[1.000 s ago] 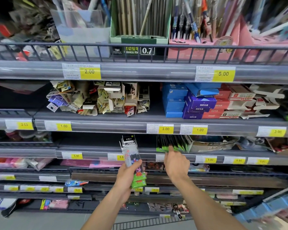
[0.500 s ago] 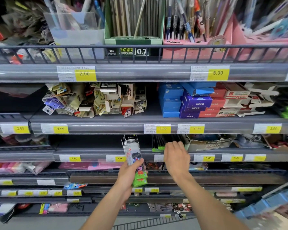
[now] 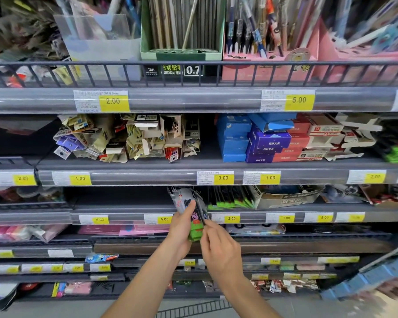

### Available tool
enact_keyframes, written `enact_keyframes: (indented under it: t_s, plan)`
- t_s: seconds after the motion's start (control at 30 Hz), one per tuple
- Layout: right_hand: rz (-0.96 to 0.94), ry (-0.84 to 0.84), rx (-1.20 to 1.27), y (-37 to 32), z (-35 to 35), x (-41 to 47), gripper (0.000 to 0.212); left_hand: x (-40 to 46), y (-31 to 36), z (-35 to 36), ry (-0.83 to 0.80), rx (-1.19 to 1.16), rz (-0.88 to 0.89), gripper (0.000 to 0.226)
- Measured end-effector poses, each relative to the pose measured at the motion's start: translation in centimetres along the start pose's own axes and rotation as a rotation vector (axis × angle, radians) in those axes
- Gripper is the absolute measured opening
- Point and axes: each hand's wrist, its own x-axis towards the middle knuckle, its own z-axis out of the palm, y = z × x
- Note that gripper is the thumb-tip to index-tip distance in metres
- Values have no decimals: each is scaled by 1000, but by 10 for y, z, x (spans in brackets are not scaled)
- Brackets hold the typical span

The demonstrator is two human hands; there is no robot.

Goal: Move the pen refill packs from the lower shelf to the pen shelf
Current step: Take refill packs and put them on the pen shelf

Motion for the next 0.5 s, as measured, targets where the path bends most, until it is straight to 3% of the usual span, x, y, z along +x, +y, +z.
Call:
enact_keyframes:
  t_s: [0.17,0.33,0.4,0.5]
  plan:
    - [-113,0,44,0,1,-4,18,-6,-3,-2,-107,-49,-38,56]
    - [-62,-88,288,-6,-15,-3,20,-11,-11,-15,-238,-57,-93,34]
    - [132,-74,470,-12,-24,-2,22,-12,-14,-22,-255,-86,-81,31]
    - [609,35,649,-19,-40,1,20,-16,-16,-28,-247,-102,-76,38]
